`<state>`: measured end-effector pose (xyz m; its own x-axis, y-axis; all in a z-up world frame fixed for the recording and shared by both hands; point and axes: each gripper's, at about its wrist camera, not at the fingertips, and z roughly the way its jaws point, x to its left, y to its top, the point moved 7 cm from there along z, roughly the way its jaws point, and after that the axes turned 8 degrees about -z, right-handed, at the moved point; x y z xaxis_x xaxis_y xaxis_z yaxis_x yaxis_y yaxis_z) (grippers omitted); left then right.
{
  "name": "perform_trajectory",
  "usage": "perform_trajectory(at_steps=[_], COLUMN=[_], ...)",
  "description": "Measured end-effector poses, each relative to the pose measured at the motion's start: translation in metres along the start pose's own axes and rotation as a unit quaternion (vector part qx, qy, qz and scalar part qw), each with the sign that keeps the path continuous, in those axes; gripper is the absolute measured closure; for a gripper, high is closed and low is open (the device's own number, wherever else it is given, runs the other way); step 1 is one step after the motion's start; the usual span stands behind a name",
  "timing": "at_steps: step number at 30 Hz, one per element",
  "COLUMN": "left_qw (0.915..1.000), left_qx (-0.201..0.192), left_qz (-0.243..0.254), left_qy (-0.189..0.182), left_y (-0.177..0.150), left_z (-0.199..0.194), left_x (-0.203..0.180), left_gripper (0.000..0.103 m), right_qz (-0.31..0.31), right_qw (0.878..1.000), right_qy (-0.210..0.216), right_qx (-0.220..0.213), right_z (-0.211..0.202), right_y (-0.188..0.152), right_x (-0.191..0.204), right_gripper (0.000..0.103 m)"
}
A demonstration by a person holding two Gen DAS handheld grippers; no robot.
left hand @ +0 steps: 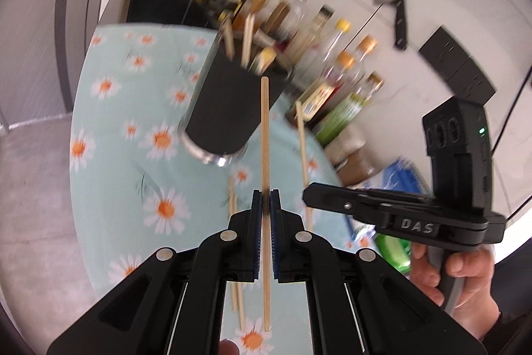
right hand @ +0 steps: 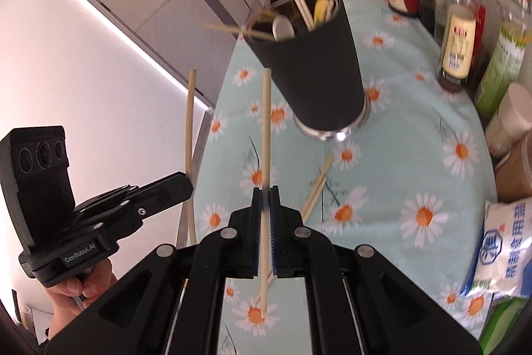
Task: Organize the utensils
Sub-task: 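Lift both held chopsticks and carry them over the black holder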
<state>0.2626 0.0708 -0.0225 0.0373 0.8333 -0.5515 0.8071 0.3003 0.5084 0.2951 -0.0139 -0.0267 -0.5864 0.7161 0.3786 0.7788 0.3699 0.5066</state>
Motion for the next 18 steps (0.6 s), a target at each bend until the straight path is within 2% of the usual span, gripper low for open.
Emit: perform_trajectory(at_steps=[3,8,11,18], left_qw=[0.9994,0.9978,0.9950,0.9863], left_qx=[-0.029,-0.054,-0.086,-0.157], left_qz=[0.011,0.028,0.035,0.039], left_qy=[-0.014,-0.026,-0.036,-0.032], left_y=[0.021,0.048,0.070,0.119], left_z=[-0.006,-0.006,-0.008,-0.005], left_x=[-0.011,-0.023,-0.030,-0.027], left_gripper=[0.099,0.099,0.099,0.099], right_qz=[-0.011,-0.030,-0.032,-0.035], right_qw=[1.000,0.996,0.993,0.982], right_qy=[0.004,0.004,-0.004,-0.028], right_qx=[-0.028,-0.086,-0.113,-0.183], right_z=[-0.010,-0.026,-0.032,-0.045], right_y=[0.014,0.049,0.068,0.114], right_x=[0.001,0.001,-0.003,-0.015], right_gripper=[0.097,0.097,0.097,0.097])
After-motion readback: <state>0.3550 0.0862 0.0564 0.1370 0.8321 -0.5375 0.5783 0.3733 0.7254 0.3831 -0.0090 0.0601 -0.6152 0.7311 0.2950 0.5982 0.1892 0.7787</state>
